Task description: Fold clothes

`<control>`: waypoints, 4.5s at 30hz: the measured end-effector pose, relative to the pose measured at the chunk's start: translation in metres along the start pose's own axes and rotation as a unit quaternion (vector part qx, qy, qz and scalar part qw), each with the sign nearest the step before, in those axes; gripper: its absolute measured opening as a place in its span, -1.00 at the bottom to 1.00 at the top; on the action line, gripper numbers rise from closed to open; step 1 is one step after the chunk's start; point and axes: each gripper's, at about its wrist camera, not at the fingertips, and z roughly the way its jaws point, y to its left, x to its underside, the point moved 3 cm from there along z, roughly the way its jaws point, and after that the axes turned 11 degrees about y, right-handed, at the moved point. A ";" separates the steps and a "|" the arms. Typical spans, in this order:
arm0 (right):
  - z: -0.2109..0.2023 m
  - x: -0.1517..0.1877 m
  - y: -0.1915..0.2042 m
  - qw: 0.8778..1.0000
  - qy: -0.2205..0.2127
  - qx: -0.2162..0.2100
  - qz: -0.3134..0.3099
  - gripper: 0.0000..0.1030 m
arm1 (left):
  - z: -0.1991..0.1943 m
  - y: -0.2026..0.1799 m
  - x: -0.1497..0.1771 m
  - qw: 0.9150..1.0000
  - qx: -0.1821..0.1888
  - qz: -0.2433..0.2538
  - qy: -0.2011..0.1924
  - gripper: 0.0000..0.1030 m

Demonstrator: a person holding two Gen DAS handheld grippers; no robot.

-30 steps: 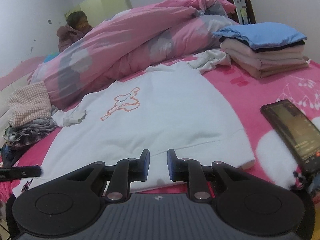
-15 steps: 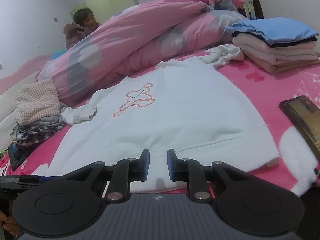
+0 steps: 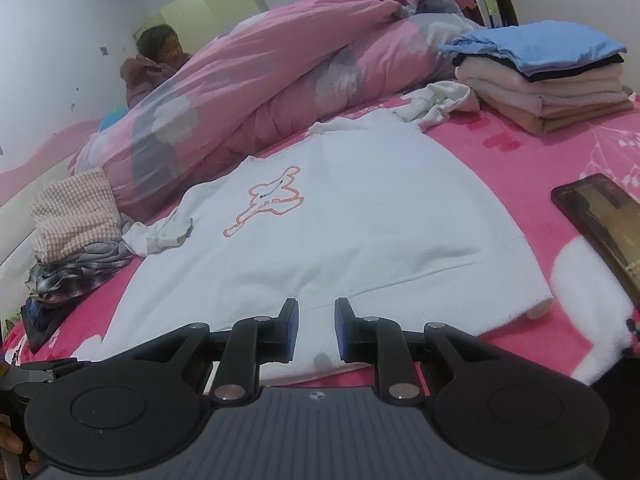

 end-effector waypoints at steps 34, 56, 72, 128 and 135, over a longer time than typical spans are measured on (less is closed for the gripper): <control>0.001 0.003 -0.005 1.000 0.001 -0.006 0.019 -0.58 | -0.017 0.000 -0.004 0.999 0.024 -0.025 -0.037 1.00; 0.003 0.004 -0.004 1.000 0.002 -0.007 0.019 -0.58 | -0.018 0.001 -0.004 0.999 0.022 -0.023 -0.044 1.00; -0.003 -0.005 -0.002 1.000 -0.010 0.011 -0.009 -0.58 | -0.024 -0.014 -0.014 0.994 0.008 0.029 -0.107 0.79; 0.270 -0.112 0.177 0.969 0.203 -0.022 -0.139 -0.64 | -0.031 0.051 0.064 0.993 0.061 -0.001 -0.103 0.03; 0.224 -0.063 0.213 0.921 0.301 -0.113 -0.221 -0.61 | -0.031 0.065 0.064 0.989 0.098 -0.011 -0.113 0.03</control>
